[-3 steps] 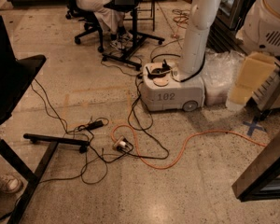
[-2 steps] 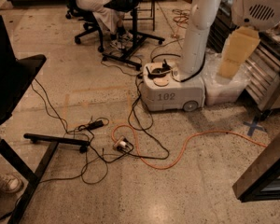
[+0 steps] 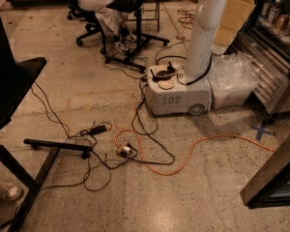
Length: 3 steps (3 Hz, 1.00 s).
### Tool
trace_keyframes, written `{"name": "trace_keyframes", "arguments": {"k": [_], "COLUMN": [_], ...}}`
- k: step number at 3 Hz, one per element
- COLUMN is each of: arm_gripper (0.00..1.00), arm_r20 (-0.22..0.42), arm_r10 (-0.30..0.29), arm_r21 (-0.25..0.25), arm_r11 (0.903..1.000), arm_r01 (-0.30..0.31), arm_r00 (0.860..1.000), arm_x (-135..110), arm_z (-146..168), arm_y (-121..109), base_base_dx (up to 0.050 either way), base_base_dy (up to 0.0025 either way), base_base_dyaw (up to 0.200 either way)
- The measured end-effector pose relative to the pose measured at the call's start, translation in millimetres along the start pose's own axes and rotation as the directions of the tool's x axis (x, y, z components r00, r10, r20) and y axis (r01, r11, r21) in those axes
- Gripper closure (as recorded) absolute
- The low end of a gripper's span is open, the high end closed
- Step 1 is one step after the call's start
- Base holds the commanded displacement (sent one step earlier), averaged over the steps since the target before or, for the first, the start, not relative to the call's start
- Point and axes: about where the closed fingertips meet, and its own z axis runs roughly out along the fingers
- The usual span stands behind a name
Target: Close left fridge door
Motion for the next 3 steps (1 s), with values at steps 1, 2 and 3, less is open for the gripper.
{"name": "trace_keyframes", "arguments": {"k": [1, 2, 3], "arm_gripper": [0.00, 0.00, 0.00], "arm_r20": [0.013, 0.018, -0.036], "arm_r10": [-0.001, 0.008, -0.023], "arm_r21": [0.013, -0.008, -0.011], "arm_r11": [0.9999, 0.9999, 0.9997], "arm_r01": [0.001, -0.008, 0.023], "arm_r00": [1.000, 1.000, 0.999], "arm_x": [-4.3, -6.5, -14.8], "arm_z": [1.5, 11.7, 48.4], "arm_y": [-3.5, -5.6, 1.0], "base_base_dx": [0.000, 0.000, 0.000], "base_base_dy": [0.00000, 0.00000, 0.00000], "base_base_dyaw": [0.000, 0.000, 0.000]}}
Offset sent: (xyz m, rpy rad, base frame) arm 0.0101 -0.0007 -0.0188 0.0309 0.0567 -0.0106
